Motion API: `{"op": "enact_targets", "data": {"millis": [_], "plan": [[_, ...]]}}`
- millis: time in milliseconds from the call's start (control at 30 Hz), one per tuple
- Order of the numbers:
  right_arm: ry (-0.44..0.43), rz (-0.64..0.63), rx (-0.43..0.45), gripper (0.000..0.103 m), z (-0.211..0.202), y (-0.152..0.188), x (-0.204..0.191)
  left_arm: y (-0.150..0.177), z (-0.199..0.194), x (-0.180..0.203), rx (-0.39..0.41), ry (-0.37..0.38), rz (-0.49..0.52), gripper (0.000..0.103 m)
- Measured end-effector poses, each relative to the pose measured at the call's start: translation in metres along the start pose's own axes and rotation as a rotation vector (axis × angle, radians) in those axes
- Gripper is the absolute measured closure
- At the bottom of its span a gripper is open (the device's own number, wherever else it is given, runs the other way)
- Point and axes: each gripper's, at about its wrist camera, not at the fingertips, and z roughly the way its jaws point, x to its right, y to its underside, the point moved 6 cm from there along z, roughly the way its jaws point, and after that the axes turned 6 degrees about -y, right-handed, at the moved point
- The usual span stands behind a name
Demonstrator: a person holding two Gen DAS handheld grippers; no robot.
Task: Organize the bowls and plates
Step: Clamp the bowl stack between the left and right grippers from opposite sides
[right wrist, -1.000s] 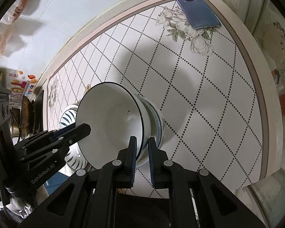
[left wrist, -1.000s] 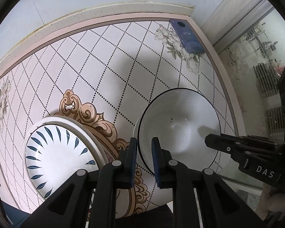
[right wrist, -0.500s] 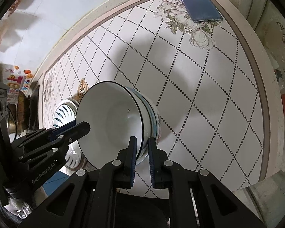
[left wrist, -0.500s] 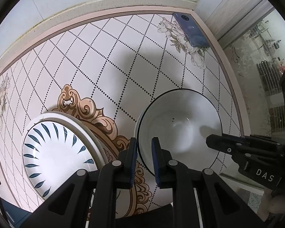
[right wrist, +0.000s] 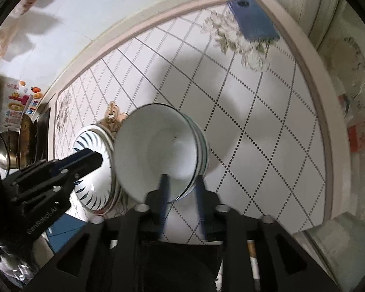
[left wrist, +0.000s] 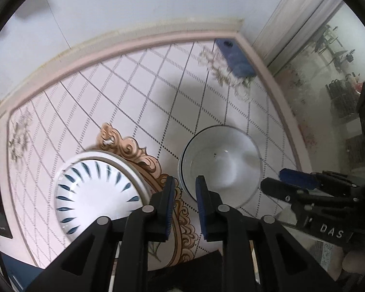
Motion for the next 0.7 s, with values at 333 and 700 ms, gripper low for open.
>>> {"op": "enact_targets", "data": {"millis": [333,700], "plan": [[0.056,-0.031,0.135,0.015,-0.068,0.031,-0.036,0.014,-0.071,-0.008,0.109,0.041,0.013,0.036],[0.095,-0.055,0.216,0.008,-0.118,0.061,-0.052,0.021,-0.116,-0.008,0.199,0.075,-0.02,0.01]]}}
